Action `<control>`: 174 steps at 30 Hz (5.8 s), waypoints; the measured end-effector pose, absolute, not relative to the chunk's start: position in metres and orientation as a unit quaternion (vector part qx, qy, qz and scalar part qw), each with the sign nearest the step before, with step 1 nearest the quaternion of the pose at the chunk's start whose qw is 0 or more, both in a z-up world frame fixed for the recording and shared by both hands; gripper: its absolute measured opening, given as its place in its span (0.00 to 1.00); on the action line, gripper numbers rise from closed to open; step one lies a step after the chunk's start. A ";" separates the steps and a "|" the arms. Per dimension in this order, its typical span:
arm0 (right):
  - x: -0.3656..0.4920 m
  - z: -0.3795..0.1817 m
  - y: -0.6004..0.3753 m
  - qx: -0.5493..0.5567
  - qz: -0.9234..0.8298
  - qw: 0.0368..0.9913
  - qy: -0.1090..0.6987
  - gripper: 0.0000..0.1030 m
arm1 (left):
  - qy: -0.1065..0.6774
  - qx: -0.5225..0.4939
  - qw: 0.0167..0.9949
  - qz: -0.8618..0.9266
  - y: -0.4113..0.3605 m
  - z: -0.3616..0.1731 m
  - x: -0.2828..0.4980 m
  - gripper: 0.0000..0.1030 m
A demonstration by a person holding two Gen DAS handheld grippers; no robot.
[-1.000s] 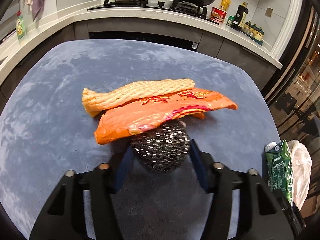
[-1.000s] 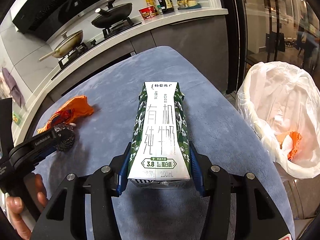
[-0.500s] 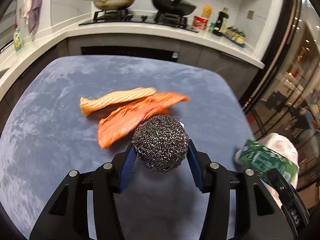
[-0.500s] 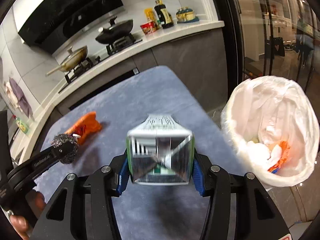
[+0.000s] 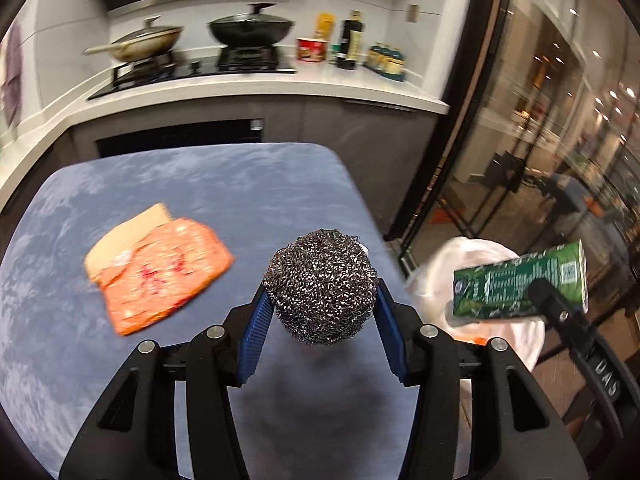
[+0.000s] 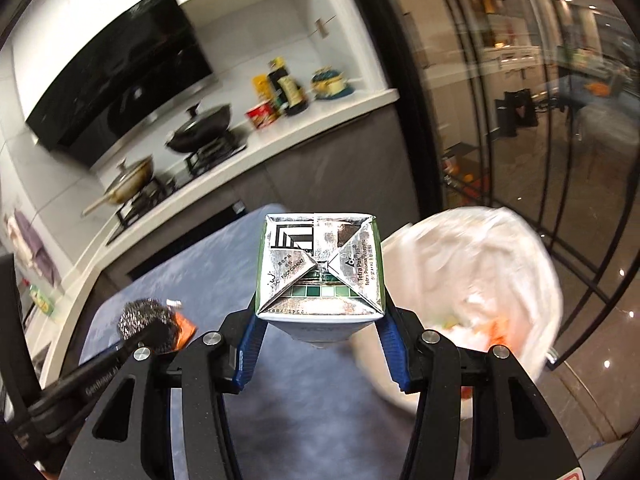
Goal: Collect trash
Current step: 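Carry the carton and scrubber over the bin and open both grippers to drop them, then move both grippers back to the orange bag and yellow foam net, then grasp the orange printed bag with the right gripper while the left gripper grasps the yellow foam net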
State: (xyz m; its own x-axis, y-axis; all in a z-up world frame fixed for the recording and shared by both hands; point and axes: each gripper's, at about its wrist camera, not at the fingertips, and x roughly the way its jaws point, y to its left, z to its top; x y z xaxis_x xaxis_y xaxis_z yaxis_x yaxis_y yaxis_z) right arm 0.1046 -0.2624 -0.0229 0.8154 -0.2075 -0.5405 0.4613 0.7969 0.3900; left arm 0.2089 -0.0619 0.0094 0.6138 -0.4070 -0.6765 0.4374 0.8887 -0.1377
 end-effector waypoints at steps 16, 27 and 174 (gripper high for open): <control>0.063 -0.032 -0.350 0.288 -0.240 0.900 0.222 0.49 | 0.382 0.084 0.864 -0.316 -0.178 -0.003 0.168 0.47; 0.064 -0.044 -0.378 0.295 -0.252 0.894 0.226 0.49 | 0.389 0.116 0.854 -0.325 -0.218 -0.017 0.160 0.47; 0.233 -0.090 -0.113 0.211 -0.100 0.904 0.359 0.19 | 0.415 -0.014 0.899 -0.140 0.087 -0.050 0.322 0.10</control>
